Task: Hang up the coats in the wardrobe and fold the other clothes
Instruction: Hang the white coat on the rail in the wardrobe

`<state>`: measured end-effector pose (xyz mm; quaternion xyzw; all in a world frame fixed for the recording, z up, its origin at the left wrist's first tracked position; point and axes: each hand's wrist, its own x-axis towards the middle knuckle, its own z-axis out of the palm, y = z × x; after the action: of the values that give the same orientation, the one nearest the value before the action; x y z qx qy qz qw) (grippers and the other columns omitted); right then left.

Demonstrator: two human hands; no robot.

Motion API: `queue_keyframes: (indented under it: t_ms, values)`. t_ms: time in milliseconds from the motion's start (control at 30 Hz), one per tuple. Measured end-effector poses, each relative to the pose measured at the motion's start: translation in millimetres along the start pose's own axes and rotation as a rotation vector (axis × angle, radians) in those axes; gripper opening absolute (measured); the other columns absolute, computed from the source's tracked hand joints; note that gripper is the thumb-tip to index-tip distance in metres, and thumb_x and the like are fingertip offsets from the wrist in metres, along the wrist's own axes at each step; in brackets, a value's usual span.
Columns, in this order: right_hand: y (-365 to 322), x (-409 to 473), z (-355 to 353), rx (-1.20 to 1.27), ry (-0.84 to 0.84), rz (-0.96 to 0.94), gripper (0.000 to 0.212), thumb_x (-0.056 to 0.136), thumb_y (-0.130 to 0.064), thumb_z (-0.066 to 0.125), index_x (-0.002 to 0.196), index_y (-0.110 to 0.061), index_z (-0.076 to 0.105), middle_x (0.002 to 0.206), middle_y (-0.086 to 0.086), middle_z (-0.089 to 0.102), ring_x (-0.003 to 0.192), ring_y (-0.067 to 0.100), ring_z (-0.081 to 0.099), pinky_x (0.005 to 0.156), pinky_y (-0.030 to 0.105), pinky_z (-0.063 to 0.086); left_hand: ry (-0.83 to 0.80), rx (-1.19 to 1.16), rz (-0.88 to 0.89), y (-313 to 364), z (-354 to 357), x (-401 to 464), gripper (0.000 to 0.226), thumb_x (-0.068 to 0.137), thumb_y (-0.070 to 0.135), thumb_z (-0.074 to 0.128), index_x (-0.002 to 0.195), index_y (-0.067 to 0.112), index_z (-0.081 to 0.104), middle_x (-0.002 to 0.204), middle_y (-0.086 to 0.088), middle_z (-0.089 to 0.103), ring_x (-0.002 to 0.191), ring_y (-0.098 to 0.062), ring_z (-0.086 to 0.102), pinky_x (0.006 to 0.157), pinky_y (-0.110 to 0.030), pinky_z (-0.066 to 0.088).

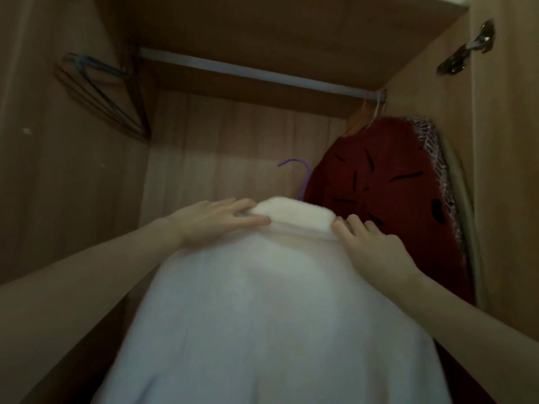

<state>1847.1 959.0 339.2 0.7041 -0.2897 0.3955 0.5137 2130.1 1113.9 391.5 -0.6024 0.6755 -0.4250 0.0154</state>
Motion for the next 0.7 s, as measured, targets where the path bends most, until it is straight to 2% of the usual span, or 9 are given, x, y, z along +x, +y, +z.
queue_keyframes:
  t_ms: [100, 200, 300, 367, 533, 700]
  values:
    - [10, 21, 15, -0.013, -0.004, 0.031, 0.037, 0.076, -0.004, 0.036, 0.11, -0.01, 0.049, 0.081, 0.01, 0.049, 0.055, 0.029, 0.051, 0.042, 0.02, 0.008, 0.064, 0.009, -0.029, -13, 13, 41, 0.069, 0.099, 0.015, 0.034, 0.147, 0.055, 0.004, 0.154, 0.004, 0.014, 0.135, -0.024, 0.036, 0.101, -0.038, 0.04]
    - [20, 37, 30, -0.06, 0.012, 0.062, 0.034, 0.076, -0.003, 0.039, 0.107, -0.01, 0.052, 0.079, 0.01, 0.049, 0.052, 0.029, 0.051, 0.044, 0.02, 0.005, 0.137, 0.0, -0.039, -20, 25, 79, 0.064, 0.099, 0.017, 0.036, 0.146, 0.053, 0.012, 0.146, 0.005, 0.024, 0.118, -0.028, 0.05, 0.092, -0.039, 0.043]
    - [34, 52, 52, -0.082, 0.032, 0.073, 0.038, 0.071, 0.003, 0.055, 0.107, -0.011, 0.049, 0.078, 0.011, 0.049, 0.05, 0.029, 0.052, 0.044, 0.02, 0.008, 0.159, -0.031, -0.036, -31, 37, 117, 0.059, 0.101, 0.021, 0.034, 0.144, 0.055, 0.013, 0.146, 0.005, 0.024, 0.115, -0.03, 0.052, 0.095, -0.039, 0.043]
    - [48, 68, 64, -0.105, 0.045, 0.077, 0.038, 0.075, 0.0, 0.048, 0.111, -0.011, 0.043, 0.081, 0.013, 0.051, 0.053, 0.031, 0.055, 0.045, 0.021, 0.009, 0.18, -0.065, -0.056, -39, 40, 142, 0.054, 0.102, 0.025, 0.032, 0.141, 0.057, 0.014, 0.147, 0.003, 0.024, 0.119, -0.032, 0.049, 0.098, -0.038, 0.04]
    - [86, 113, 71, -0.22, 0.009, 0.116, 0.041, 0.092, -0.009, 0.032, 0.132, -0.018, 0.029, 0.108, 0.009, 0.048, 0.086, 0.033, 0.06, 0.051, 0.035, 0.028, 0.423, -0.062, -0.167, -38, 26, 206, 0.047, 0.099, 0.023, 0.036, 0.137, 0.047, 0.026, 0.125, -0.001, 0.036, 0.107, -0.032, 0.056, 0.076, -0.036, 0.037]
    - [115, 149, 70, -0.173, 0.002, 0.158, 0.036, 0.096, -0.009, 0.035, 0.131, -0.016, 0.029, 0.106, 0.014, 0.049, 0.084, 0.039, 0.06, 0.056, 0.04, 0.04, 0.579, -0.049, -0.282, -37, 17, 264, 0.052, 0.096, 0.01, 0.04, 0.134, 0.042, 0.029, 0.12, -0.005, 0.042, 0.095, -0.036, 0.061, 0.067, -0.038, 0.036]
